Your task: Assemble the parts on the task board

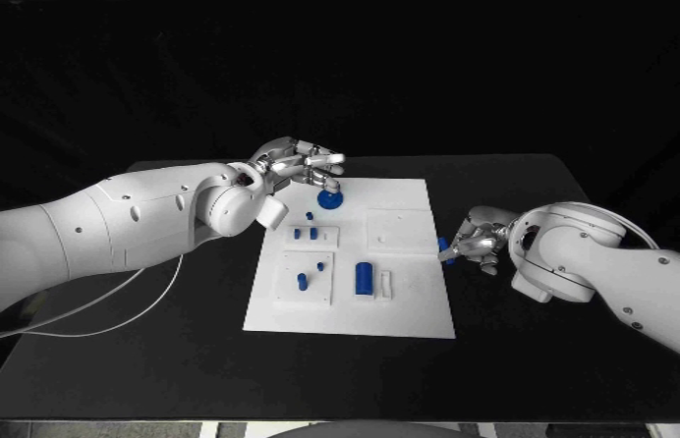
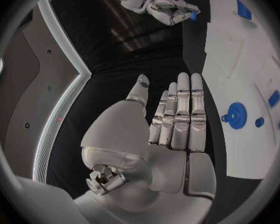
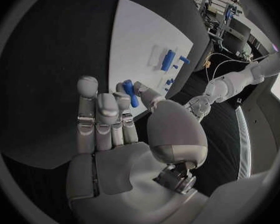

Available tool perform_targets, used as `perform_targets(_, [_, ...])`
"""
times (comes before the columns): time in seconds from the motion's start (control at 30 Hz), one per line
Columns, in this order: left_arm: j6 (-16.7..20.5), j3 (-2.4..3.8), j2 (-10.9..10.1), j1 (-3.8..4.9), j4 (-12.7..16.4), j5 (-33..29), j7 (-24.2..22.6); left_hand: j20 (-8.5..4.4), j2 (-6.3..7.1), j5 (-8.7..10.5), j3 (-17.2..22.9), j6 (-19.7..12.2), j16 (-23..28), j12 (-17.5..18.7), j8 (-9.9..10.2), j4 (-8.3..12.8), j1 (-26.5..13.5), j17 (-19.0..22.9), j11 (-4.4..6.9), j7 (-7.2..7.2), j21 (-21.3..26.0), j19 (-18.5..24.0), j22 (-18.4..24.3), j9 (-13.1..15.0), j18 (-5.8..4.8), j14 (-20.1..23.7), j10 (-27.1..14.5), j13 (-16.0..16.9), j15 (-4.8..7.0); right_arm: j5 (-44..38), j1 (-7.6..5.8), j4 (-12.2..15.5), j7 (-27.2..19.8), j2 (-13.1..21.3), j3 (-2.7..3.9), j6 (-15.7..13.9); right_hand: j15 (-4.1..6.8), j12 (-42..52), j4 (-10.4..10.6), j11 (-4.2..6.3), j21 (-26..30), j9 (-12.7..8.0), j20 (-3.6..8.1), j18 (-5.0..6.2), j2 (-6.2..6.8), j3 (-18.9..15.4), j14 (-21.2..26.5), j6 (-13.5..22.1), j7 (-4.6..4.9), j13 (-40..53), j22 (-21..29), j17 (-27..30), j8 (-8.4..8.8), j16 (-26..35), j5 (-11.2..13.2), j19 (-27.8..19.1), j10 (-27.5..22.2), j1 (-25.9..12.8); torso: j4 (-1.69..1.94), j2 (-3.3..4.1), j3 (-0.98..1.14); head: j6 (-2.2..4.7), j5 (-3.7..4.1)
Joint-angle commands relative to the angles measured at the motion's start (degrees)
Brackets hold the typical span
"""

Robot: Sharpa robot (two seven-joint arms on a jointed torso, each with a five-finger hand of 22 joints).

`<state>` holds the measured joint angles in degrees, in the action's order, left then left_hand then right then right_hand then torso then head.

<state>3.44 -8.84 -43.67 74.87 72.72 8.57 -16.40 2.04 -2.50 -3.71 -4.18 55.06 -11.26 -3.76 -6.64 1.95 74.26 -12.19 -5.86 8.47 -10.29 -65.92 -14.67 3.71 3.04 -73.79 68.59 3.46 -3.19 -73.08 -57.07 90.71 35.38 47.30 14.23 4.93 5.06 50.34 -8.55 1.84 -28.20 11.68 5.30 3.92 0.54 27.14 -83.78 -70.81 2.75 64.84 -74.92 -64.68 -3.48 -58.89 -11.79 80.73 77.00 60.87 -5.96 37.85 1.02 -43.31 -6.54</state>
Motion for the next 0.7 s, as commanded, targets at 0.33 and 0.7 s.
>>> perform_targets(0.33, [-0.95,0.04,0.43,0.01,0.07,0.16,-0.05,0.20,-0.48,0.06,0.19,-0.33,0.08,0.08,-0.21,-0.06,0.12,0.09,-0.04,-0.05,0.30,0.36,0.11,-0.06,-0.26,0.43,-0.29,0.07,-0.16,1.68,0.04,2.28,1.74,-3.31,-1.86,3.60,-0.36,0.54,-7.02,0.31,-1.09,-0.38,-0.01,0.00,-0.67,5.39,-0.11,-0.37,-0.02,0.23,-3.23,-0.26,-0.19,-0.68,-2.41,-0.54,0.80,0.39,0.25,0.09,0.03,0.31,0.21])
perform_targets(0.7, [-1.12,0.04,0.60,0.01,0.04,0.31,-0.08,0.22,-0.43,0.04,0.07,-0.37,0.09,0.08,-0.20,-0.23,-0.13,0.10,-0.06,-0.03,0.31,0.39,0.12,-0.06,-0.27,0.46,-0.34,0.08,-0.18,-0.03,0.04,1.60,1.58,-6.20,-4.00,5.52,-0.44,1.02,-5.20,0.41,-1.36,-0.30,-0.22,-0.25,-1.35,1.19,-0.15,-0.68,-0.54,0.47,-3.19,-0.60,-0.18,-1.37,-2.68,-0.37,1.19,-0.07,-0.05,0.07,0.10,0.51,0.04])
